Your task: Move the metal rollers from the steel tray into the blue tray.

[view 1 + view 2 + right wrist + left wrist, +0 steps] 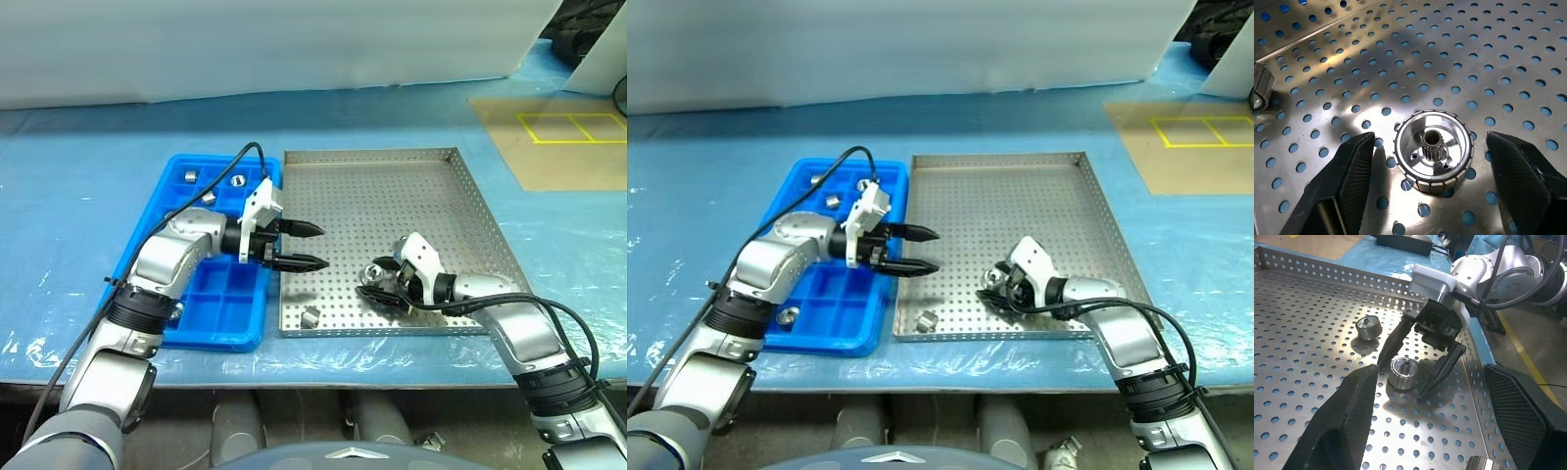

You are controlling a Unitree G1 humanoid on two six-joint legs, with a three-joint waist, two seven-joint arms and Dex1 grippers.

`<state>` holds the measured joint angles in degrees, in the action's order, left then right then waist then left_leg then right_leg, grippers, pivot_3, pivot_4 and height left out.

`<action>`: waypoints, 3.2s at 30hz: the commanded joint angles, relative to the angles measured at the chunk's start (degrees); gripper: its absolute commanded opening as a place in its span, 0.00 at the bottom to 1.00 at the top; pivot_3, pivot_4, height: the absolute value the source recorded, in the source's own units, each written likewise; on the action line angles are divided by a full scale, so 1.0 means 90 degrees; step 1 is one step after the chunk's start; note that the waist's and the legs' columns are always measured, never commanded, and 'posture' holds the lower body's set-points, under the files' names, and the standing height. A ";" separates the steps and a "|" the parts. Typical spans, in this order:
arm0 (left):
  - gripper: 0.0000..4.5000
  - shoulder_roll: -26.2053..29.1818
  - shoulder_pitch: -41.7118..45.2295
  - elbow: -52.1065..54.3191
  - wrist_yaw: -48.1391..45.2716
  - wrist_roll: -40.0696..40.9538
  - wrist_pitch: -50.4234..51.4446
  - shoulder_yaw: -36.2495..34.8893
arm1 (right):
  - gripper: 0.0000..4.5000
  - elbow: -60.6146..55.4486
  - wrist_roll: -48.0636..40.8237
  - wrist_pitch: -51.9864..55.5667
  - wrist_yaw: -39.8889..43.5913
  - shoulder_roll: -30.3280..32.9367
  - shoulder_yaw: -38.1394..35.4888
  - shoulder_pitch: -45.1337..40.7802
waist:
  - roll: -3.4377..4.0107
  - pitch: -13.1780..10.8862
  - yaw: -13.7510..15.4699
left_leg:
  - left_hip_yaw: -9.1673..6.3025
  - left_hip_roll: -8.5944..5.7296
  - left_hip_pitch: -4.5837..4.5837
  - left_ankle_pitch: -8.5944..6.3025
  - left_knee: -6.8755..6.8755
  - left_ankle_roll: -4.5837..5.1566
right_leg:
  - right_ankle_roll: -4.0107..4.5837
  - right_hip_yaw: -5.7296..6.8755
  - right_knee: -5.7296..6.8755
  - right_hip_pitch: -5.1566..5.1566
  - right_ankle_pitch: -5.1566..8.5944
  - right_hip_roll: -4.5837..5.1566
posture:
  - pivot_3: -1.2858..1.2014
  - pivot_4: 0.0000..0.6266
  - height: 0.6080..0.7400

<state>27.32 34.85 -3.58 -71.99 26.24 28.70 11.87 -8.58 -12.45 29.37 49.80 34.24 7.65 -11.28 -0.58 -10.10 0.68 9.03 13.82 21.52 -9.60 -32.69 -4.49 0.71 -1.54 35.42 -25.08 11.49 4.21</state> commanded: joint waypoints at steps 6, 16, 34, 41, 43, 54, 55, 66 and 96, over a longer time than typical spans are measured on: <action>0.81 0.0305 -0.0097 0.0358 0.0003 0.0048 0.0031 -0.0193 | 0.41 0.0037 -0.0070 -0.0210 0.0235 0.0029 0.0068 -0.0138 | 0.0000 0.0000 0.0003 | 0.0000 0.0000 -0.0001 0.0000 0.0001 0.0000 | 0.0000 0.0000 0.0000 0.0000 0.0000 0.0000 | 0.42 0.24 1.00; 0.81 0.1042 -0.0099 0.0561 -0.0184 0.0297 0.0164 -0.0716 | 0.36 -0.0206 -0.0263 0.0134 0.0420 0.0044 -0.0049 -0.0951 | 0.0000 0.0000 -0.0012 | 0.0001 0.0002 -0.0001 0.0000 0.0004 0.0000 | 0.0000 0.0000 0.0000 -0.0004 0.0000 0.0000 | 0.44 0.24 1.00; 0.81 0.2194 -0.1573 0.1346 0.0988 0.0625 0.0451 -0.2878 | 0.36 0.3899 0.0496 -0.2288 0.1117 -0.2396 0.1101 -0.4164 | -0.0001 -0.0001 0.0220 | -0.0015 0.0013 0.0023 0.0009 0.0029 -0.0015 | 0.0007 0.0029 0.0004 -0.0028 0.0004 0.0004 | 0.55 0.24 1.00; 0.81 0.2331 -0.2149 0.1757 0.1345 0.0685 0.0544 -0.3248 | 0.36 0.5325 0.0717 -0.3012 0.1322 -0.2965 0.1093 -0.4676 | -0.0002 -0.0002 0.0494 | -0.0035 0.0015 0.0043 0.0007 0.0027 -0.0013 | 0.0012 0.0063 0.0000 -0.0025 0.0007 0.0014 | 0.58 0.24 1.00; 0.81 0.2379 -0.2267 0.1847 0.1398 0.0698 0.0573 -0.3291 | 0.36 0.5535 0.0802 -0.3180 0.1320 -0.3050 0.1098 -0.4725 | -0.0002 -0.0001 0.0538 | -0.0038 0.0019 0.0043 0.0007 0.0027 -0.0013 | 0.0012 0.0065 0.0004 -0.0026 0.0007 0.0012 | 0.58 0.24 1.00; 0.81 0.2388 -0.2205 0.1987 0.1516 0.0865 0.0686 -0.3118 | 0.67 0.5705 0.0875 -0.3199 0.1372 -0.3130 0.0955 -0.4637 | -0.0002 -0.0001 0.0548 | -0.0047 0.0021 0.0041 0.0008 0.0027 -0.0015 | 0.0013 0.0068 0.0017 -0.0026 0.0008 0.0011 | 0.57 0.24 1.00; 0.81 0.2373 -0.2164 0.1979 0.1501 0.0883 0.0703 -0.3076 | 0.73 0.5586 0.0822 -0.3049 0.1432 -0.3105 0.0938 -0.4598 | -0.0002 -0.0001 0.0547 | -0.0047 0.0021 0.0041 0.0008 0.0027 -0.0015 | 0.0013 0.0068 0.0016 -0.0026 0.0008 0.0011 | 0.57 0.24 1.00; 0.81 0.1790 -0.1442 0.1655 0.1281 0.0864 0.0613 -0.2036 | 0.73 0.3383 0.0300 -0.1701 0.0922 -0.1988 -0.0123 -0.3729 | -0.0004 -0.0001 0.0545 | -0.0046 0.0017 0.0042 0.0024 0.0025 -0.0041 | 0.0012 0.0066 0.0014 -0.0023 0.0008 0.0009 | 0.51 0.24 1.00; 0.81 0.0318 0.0472 -0.0968 -0.0384 -0.0264 -0.0774 -0.0463 | 0.73 0.1158 0.0215 -0.0593 -0.0822 -0.0460 -0.1133 -0.0760 | -0.0005 0.0001 -0.0157 | 0.0002 -0.0004 0.0004 0.0004 0.0018 -0.0007 | 0.0005 -0.0001 -0.0006 -0.0009 0.0004 -0.0002 | 0.39 0.24 1.00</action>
<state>29.93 38.44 -13.56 -74.90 23.70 22.50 8.60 1.74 -10.37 25.57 42.82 30.03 -1.98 -17.31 -0.63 -10.09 -0.73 9.05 13.78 21.55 -9.56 -32.54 -4.55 0.75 -1.55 35.37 -25.15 11.52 4.19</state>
